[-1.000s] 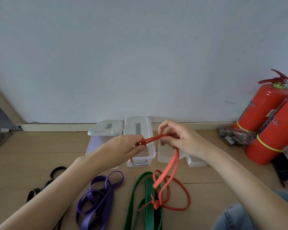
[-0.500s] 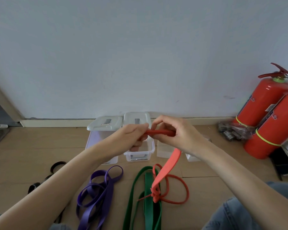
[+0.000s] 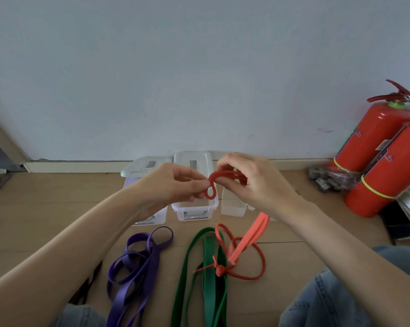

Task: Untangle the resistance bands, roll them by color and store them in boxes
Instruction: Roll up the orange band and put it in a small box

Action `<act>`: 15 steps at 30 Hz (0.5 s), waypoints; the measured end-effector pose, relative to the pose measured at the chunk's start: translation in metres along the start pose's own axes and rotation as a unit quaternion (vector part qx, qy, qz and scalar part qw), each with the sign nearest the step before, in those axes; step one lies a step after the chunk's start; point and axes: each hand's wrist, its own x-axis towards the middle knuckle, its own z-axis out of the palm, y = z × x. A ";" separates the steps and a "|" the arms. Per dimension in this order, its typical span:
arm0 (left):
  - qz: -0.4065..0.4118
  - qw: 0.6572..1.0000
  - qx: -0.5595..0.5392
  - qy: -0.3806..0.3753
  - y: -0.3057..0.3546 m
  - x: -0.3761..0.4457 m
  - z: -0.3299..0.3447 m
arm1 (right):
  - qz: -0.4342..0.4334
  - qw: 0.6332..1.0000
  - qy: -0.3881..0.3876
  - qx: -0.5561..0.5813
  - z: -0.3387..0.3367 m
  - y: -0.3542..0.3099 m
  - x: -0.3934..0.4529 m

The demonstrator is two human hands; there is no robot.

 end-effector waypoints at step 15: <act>-0.014 0.993 -0.112 0.011 -0.002 0.002 -0.006 | 0.014 0.996 0.016 0.089 0.011 -0.005 0.001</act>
